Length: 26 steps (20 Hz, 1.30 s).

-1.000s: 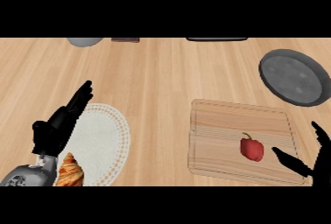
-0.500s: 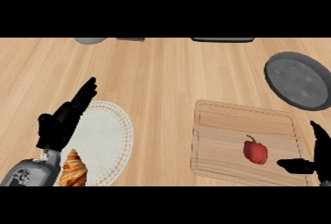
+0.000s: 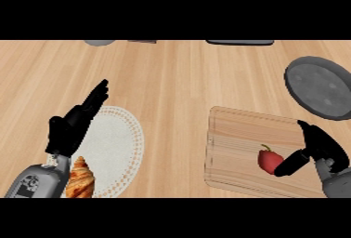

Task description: Pick the bell pepper from the cutting board and place it in the pan

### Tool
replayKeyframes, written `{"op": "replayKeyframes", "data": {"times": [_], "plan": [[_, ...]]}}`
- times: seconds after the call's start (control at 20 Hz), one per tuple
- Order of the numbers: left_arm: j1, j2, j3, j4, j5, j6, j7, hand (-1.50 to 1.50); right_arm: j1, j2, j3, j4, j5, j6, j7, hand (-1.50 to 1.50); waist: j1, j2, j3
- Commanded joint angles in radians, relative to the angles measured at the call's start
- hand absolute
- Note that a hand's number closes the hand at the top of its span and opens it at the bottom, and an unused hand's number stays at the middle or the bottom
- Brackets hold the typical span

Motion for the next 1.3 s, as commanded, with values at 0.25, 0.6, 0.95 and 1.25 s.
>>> {"op": "replayKeyframes", "data": {"times": [0.25,0.6,0.95,1.25], "plan": [[-0.011,0.002,0.02,0.0,0.013,-0.027,0.024,0.0,-0.174,0.096,0.067,0.116,-0.03,0.151,0.31,-1.5,-0.011,-0.002,0.002],[0.088,0.009,0.023,-0.016,-0.007,-0.029,-0.036,0.0,-0.177,0.084,0.081,0.12,-0.022,0.178,0.337,-1.5,-0.022,-0.008,0.001],[0.02,-0.007,0.041,0.008,-0.021,-0.022,0.003,0.0,-0.159,0.142,0.11,0.153,0.028,0.133,0.338,-1.5,-0.032,-0.006,0.002],[0.051,-0.008,0.055,-0.021,-0.019,-0.032,0.001,0.0,-0.137,0.18,0.121,0.231,0.085,0.118,0.276,-1.5,-0.025,-0.005,0.003]]}}
